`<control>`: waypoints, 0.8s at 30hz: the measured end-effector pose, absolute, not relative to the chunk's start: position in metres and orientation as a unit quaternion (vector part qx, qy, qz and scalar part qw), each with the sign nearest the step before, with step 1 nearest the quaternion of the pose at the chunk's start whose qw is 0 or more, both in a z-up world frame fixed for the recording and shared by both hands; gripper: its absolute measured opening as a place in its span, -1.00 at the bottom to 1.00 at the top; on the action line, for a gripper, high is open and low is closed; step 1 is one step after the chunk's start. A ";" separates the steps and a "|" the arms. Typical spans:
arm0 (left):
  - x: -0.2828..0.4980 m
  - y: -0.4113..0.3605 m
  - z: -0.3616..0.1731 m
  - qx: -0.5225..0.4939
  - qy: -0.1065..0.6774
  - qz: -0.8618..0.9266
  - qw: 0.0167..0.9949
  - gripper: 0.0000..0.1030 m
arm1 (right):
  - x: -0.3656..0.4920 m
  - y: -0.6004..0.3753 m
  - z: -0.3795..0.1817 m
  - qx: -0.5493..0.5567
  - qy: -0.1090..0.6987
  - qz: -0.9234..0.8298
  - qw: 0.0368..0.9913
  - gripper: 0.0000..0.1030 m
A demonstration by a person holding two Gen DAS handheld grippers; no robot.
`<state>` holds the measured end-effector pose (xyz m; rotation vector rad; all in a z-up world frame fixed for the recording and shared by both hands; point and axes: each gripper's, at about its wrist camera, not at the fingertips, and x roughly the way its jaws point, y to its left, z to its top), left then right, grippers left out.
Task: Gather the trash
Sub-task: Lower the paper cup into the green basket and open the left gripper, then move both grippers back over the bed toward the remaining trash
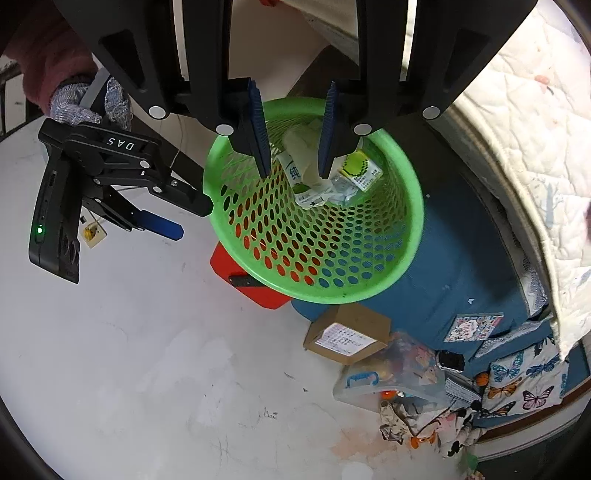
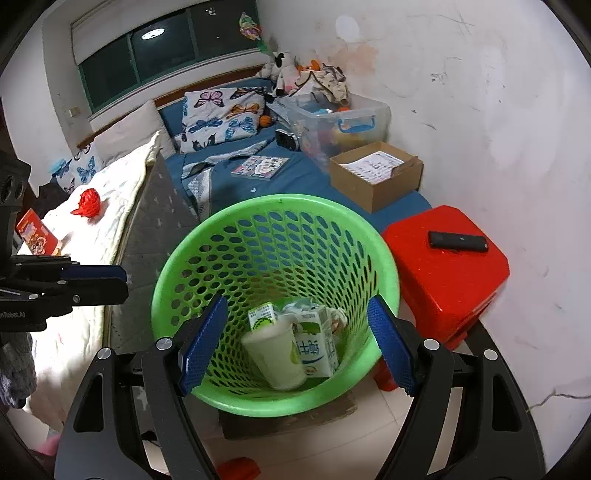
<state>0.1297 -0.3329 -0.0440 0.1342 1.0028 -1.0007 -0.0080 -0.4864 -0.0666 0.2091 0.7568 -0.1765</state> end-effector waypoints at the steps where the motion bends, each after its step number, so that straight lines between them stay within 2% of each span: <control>1: 0.129 -0.329 -0.043 0.059 0.458 -0.458 0.759 -0.51 | -0.008 -0.484 -0.066 0.101 0.369 -0.084 0.920 0.51; 14: 0.128 -0.249 -0.030 0.027 0.437 -0.398 0.806 -0.43 | 0.011 -0.435 -0.051 0.081 0.360 -0.033 0.929 0.53; 16: 0.129 -0.233 -0.028 0.020 0.433 -0.382 0.816 -0.30 | 0.016 -0.425 -0.049 0.078 0.358 -0.021 0.930 0.53; 20: 0.129 -0.204 -0.027 0.008 0.428 -0.354 0.832 -0.22 | 0.025 -0.407 -0.046 0.072 0.356 0.001 0.932 0.55; 24: 0.128 -0.171 -0.023 -0.004 0.420 -0.318 0.850 -0.06 | 0.035 -0.385 -0.043 0.066 0.354 0.025 0.933 0.59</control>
